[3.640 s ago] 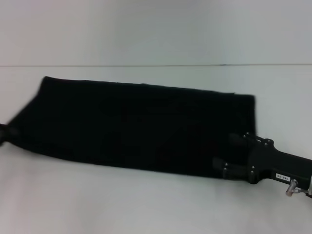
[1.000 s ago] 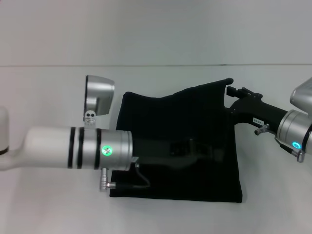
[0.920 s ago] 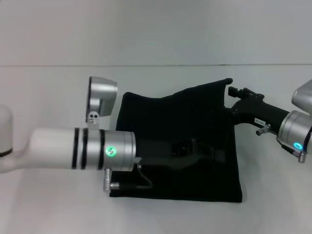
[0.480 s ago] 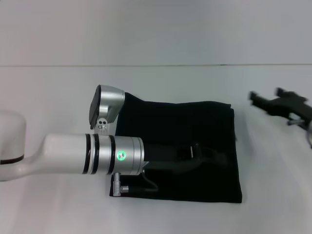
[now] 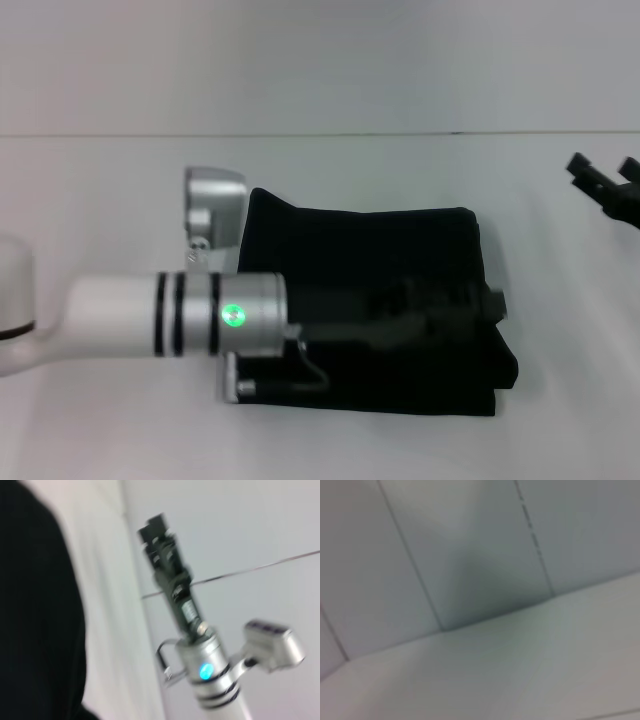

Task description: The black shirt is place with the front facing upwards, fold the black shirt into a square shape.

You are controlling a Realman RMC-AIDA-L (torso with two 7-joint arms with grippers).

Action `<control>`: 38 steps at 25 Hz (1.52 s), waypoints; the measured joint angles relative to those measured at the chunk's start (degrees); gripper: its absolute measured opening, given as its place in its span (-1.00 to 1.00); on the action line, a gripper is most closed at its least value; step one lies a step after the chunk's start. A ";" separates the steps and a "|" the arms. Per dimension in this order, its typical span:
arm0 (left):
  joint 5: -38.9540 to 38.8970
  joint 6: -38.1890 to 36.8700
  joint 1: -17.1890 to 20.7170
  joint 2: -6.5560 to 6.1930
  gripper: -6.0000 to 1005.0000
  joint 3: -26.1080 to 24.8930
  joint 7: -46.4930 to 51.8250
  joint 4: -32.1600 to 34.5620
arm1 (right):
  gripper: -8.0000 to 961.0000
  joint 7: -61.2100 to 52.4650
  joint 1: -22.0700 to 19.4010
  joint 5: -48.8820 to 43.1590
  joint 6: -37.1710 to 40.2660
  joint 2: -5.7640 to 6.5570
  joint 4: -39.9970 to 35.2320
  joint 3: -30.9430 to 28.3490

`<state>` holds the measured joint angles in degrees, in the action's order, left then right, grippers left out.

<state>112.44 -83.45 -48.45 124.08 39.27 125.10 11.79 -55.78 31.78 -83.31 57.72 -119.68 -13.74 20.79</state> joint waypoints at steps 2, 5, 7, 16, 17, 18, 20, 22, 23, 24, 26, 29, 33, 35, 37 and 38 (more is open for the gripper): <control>-2.37 -1.86 2.17 -0.42 0.05 -0.06 -0.41 2.69 | 0.92 0.24 -0.60 -1.68 4.17 0.00 -0.01 1.07; -4.85 -1.23 5.97 -1.70 0.28 -0.12 0.19 6.00 | 0.92 0.69 -1.18 -5.71 9.76 0.00 -0.01 3.77; -6.63 0.63 8.04 -3.25 0.44 -0.22 0.57 6.26 | 0.92 0.78 -1.27 -8.56 12.22 -0.02 0.22 5.76; -8.86 7.85 12.70 -7.28 0.67 -1.56 0.69 6.17 | 0.92 2.19 -1.26 -13.38 7.29 -0.30 2.53 10.51; -8.82 8.31 12.76 -7.48 0.67 -1.56 0.69 6.09 | 0.92 2.16 -1.30 -13.38 5.94 -0.28 2.60 10.51; -8.70 8.86 12.80 -7.67 0.67 -1.56 0.76 6.04 | 0.92 2.08 -1.30 -13.39 4.55 -0.26 2.65 10.52; -8.58 9.83 12.83 -8.01 0.67 -1.38 1.08 6.01 | 0.92 1.90 -1.30 -13.40 2.64 -0.27 2.66 10.54; -8.53 10.73 12.84 -8.36 0.67 -1.13 1.45 6.00 | 0.92 1.83 -1.30 -13.39 1.44 -0.27 2.67 10.51; -8.51 11.11 12.85 -8.52 0.67 -1.05 1.54 6.00 | 0.92 1.82 -1.30 -13.33 1.12 -0.28 2.67 10.40; -8.48 11.42 12.86 -8.68 0.67 -0.99 1.57 6.00 | 0.92 1.80 -1.29 -13.25 0.91 -0.27 2.65 10.29; -8.29 11.83 12.87 -8.88 0.68 -0.97 1.72 6.01 | 0.92 1.73 -1.33 -13.06 1.03 -0.26 2.49 10.01; -6.90 12.81 12.74 -9.19 0.68 -0.91 2.86 6.22 | 0.92 1.60 -1.81 -12.94 2.95 -0.12 2.25 8.77; -3.09 14.63 11.76 -10.15 0.67 -0.77 7.15 6.29 | 0.92 1.56 -3.90 -12.93 10.02 0.37 1.60 6.19; -0.63 15.16 10.99 -10.68 0.66 -0.67 9.12 6.33 | 0.93 1.56 -5.62 -13.25 15.05 0.82 0.60 6.20; 1.12 15.55 10.43 -11.02 0.66 -0.66 10.20 6.35 | 0.93 1.74 -7.52 -14.58 20.46 1.16 -0.81 6.97; 1.98 15.87 10.18 -11.14 0.66 -0.61 10.62 6.36 | 0.93 1.87 -8.28 -15.42 22.34 1.27 -1.41 7.23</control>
<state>114.42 -67.58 -38.27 112.93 38.66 135.72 18.15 -53.92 23.49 -98.73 80.06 -118.42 -15.15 28.02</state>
